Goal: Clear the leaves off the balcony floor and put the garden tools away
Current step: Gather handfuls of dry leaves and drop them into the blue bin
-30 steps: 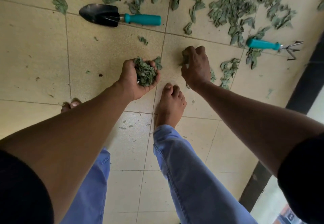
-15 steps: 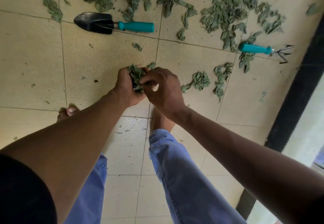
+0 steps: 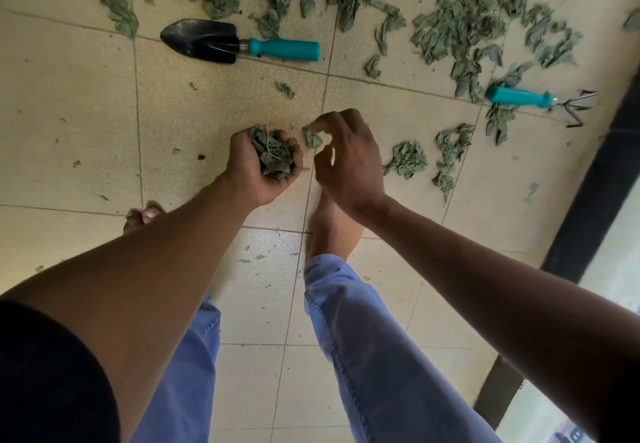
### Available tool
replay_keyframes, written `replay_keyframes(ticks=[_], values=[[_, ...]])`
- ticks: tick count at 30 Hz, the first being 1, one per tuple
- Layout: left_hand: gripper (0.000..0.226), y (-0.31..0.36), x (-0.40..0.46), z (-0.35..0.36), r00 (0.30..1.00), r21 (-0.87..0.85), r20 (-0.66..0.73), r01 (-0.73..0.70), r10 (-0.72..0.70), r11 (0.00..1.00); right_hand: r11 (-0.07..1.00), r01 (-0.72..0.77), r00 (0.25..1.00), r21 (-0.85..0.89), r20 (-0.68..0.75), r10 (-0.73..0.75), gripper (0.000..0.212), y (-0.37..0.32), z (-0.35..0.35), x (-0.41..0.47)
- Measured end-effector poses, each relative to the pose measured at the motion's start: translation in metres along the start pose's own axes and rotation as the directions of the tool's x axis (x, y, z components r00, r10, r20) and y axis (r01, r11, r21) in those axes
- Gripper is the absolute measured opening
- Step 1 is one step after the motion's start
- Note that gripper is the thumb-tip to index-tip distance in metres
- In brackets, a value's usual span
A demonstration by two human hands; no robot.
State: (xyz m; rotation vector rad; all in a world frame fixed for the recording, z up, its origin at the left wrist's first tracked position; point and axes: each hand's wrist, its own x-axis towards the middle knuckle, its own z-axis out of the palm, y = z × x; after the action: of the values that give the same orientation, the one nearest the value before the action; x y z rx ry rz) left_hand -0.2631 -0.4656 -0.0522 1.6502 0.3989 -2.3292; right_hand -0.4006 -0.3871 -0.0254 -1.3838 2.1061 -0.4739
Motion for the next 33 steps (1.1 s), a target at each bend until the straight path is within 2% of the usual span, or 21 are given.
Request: replay_keyframes(ticks=[3, 6, 9, 11, 13, 15, 18, 20, 23, 25, 27, 30, 32, 33], values=[[0.031, 0.006, 0.000, -0.007, 1.000, -0.003, -0.017, 0.009, -0.009, 1.000, 0.980, -0.089, 0.990, -0.178, 0.097, 0.107, 0.041, 0.015, 0.016, 0.016], [0.032, 0.007, -0.003, -0.013, 1.000, 0.029, -0.026, 0.015, -0.014, 0.999, 0.977, -0.038, 0.978, -0.208, 0.193, 0.079, 0.030, 0.022, 0.034, 0.026], [0.032, 0.007, -0.007, -0.019, 0.999, 0.044, -0.036, 0.028, -0.027, 0.999, 0.970, 0.010, 0.980, -0.245, 0.197, 0.040, 0.019, 0.022, 0.047, 0.031], [0.033, 0.007, -0.008, -0.022, 0.998, 0.046, -0.047, 0.032, -0.029, 0.998, 0.970, -0.021, 0.979, -0.244, 0.190, 0.069, 0.015, 0.022, 0.049, 0.029], [0.035, 0.007, -0.011, -0.022, 0.998, 0.041, -0.060, 0.031, -0.029, 0.999, 0.975, -0.115, 0.977, -0.190, 0.157, 0.146, 0.012, 0.020, 0.045, 0.025], [0.034, 0.007, -0.015, -0.018, 0.997, 0.027, -0.073, 0.023, -0.021, 0.999, 0.985, -0.159, 0.983, -0.061, 0.081, 0.164, 0.008, 0.010, 0.034, 0.021], [0.045, 0.004, -0.025, -0.008, 0.999, 0.054, -0.026, -0.019, 0.020, 0.998, 0.986, -0.017, 0.999, 0.167, -0.028, 0.022, 0.004, -0.028, 0.006, 0.008], [0.057, 0.001, -0.035, 0.001, 0.997, 0.142, 0.044, -0.062, 0.057, 0.988, 0.973, 0.052, 0.999, 0.226, -0.012, -0.051, 0.006, -0.054, -0.009, -0.005], [0.057, -0.004, -0.045, 0.015, 0.995, 0.198, 0.059, -0.093, 0.082, 0.976, 0.997, 0.073, 0.997, 0.023, 0.030, -0.074, 0.011, -0.071, -0.017, -0.022], [0.051, -0.007, -0.047, 0.022, 0.998, 0.191, 0.020, -0.063, 0.060, 0.979, 0.993, 0.042, 0.999, -0.110, -0.013, -0.043, 0.008, -0.071, -0.019, -0.025], [0.042, -0.010, -0.049, 0.028, 0.999, 0.233, 0.000, -0.047, 0.048, 0.971, 0.986, 0.032, 0.998, -0.166, -0.055, -0.041, 0.004, -0.067, -0.020, -0.026], [0.033, -0.014, -0.049, 0.040, 1.000, 0.339, -0.008, -0.021, 0.025, 0.941, 0.982, 0.081, 0.994, -0.173, -0.052, -0.091, 0.003, -0.064, -0.027, -0.032], [0.032, -0.019, -0.046, 0.050, 0.999, 0.363, -0.020, -0.022, 0.031, 0.931, 0.991, 0.091, 0.990, -0.100, -0.097, -0.101, 0.011, -0.059, -0.037, -0.041], [0.032, -0.023, -0.043, 0.055, 0.999, 0.360, -0.026, -0.028, 0.040, 0.932, 0.998, 0.056, 0.988, -0.031, -0.141, -0.060, 0.016, -0.054, -0.043, -0.047]])
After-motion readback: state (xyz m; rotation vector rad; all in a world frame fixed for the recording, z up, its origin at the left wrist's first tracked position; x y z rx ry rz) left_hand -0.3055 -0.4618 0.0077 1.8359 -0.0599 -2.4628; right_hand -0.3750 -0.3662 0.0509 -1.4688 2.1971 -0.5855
